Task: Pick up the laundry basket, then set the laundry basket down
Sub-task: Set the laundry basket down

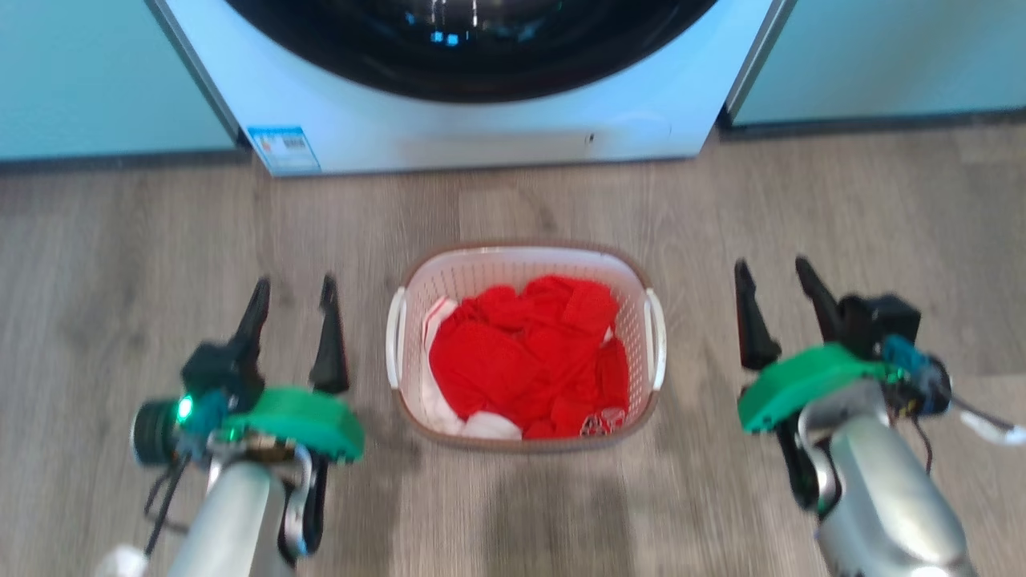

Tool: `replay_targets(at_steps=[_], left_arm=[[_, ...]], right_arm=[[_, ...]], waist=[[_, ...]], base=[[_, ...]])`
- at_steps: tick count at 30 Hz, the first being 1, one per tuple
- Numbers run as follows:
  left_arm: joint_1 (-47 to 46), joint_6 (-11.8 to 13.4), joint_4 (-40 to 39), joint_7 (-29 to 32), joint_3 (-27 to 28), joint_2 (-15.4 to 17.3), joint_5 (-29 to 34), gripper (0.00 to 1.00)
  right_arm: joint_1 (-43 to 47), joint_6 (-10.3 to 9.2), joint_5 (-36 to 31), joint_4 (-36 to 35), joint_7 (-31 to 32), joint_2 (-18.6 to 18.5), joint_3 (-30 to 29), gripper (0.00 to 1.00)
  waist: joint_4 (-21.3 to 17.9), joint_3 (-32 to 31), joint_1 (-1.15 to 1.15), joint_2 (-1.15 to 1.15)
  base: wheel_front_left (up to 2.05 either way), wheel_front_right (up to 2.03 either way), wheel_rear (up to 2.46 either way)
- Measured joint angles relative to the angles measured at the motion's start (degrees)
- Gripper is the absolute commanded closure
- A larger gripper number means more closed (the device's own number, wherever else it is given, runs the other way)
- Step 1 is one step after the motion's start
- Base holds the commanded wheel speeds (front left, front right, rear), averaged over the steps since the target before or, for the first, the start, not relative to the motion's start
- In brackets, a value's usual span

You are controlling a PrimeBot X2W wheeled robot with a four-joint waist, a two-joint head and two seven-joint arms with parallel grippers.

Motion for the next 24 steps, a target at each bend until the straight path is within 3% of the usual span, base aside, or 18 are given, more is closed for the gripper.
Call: replay_targets(at_steps=[12,24], left_arm=[[14.9,-0.6,-5.4,0.0,5.1,-1.1,1.3,0.00],[21.5,-1.0,-9.3,0.0,6.5,-1.2,1.8,0.00]], right_arm=[[13.0,0.00,-0.3,-8.7,0.0,0.4,-1.2,0.00],[19.6,0.00,-0.5,-11.5,0.0,1.1,-2.9,0.00]], waist=[[-0.8,-9.0,0.00,0.00],[-0.1,-13.1,0.00,0.00]], base=[[0.00,0.00,0.00],[0.00,0.00,0.00]])
